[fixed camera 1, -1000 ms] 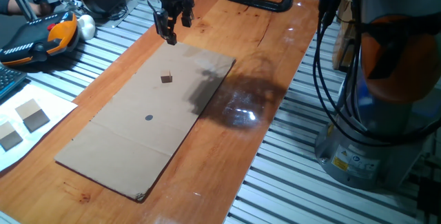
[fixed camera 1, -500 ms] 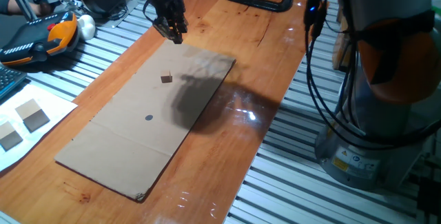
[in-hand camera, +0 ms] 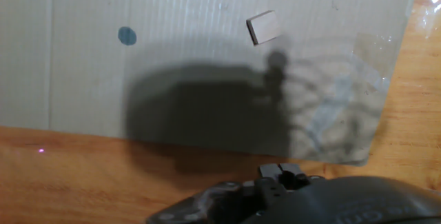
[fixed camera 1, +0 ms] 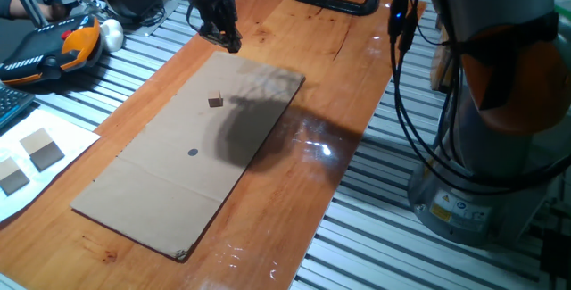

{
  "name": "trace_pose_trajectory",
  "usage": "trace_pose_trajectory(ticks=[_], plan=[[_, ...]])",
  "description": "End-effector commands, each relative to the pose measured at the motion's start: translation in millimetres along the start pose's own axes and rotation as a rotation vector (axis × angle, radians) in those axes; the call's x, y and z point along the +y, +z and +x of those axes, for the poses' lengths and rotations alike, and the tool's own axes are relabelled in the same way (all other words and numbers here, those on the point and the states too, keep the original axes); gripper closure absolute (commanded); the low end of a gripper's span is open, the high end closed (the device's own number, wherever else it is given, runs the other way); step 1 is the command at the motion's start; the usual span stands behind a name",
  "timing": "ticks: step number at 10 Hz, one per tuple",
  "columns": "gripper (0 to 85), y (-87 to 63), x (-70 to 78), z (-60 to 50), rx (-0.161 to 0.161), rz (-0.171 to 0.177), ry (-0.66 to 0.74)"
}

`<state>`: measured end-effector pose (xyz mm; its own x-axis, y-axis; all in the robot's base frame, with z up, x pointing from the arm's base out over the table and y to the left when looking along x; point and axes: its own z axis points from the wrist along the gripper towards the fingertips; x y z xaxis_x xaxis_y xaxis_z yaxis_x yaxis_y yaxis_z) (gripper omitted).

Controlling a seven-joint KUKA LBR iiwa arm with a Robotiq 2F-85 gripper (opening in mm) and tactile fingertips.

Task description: Grab the block and place it at the designated location

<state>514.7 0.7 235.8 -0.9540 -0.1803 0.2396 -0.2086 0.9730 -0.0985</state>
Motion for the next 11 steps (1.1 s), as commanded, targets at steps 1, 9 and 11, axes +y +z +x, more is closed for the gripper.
trace_pose_trajectory(ticks=[1, 9, 11], plan=[[84.3, 0.0, 0.1, 0.0, -0.002, 0.0, 0.0], [84.3, 0.0, 0.1, 0.0, -0.038, -0.031, 0.138], [84.3, 0.0, 0.1, 0.0, -0.102, -0.12, 0.148]])
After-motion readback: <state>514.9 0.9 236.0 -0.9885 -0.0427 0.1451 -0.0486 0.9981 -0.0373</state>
